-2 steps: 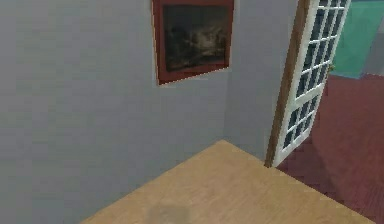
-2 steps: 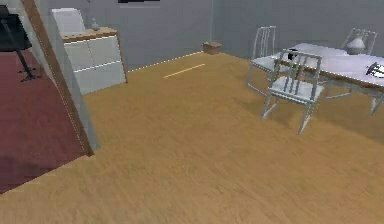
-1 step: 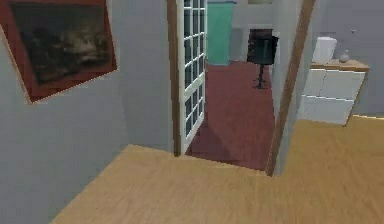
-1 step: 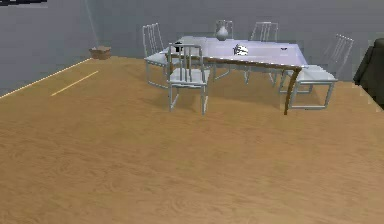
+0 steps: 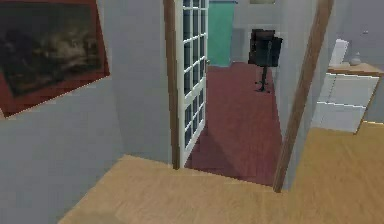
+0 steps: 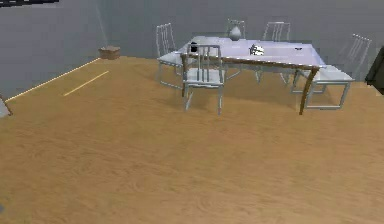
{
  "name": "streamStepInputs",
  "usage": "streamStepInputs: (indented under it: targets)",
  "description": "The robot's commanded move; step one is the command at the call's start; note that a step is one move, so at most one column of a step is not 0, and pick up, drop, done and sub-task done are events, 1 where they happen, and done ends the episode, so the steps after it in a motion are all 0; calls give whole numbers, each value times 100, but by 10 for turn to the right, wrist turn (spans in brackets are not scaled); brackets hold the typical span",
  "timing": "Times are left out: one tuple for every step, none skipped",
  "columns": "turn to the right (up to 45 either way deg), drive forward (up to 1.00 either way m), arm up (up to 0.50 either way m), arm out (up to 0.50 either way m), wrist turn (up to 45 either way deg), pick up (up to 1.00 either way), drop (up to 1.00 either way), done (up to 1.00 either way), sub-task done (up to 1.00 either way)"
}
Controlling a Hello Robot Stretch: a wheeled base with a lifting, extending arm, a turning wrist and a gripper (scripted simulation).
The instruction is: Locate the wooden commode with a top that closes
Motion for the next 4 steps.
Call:
streamStepInputs:
  targets:
    - [150,0,0,0,0,0,0,0,0]
    - [0,100,0,0,0,0,0,0,0]
    - [30,0,0,0,0,0,0,0,0]
    - [-60,0,0,0,0,0,0,0,0]
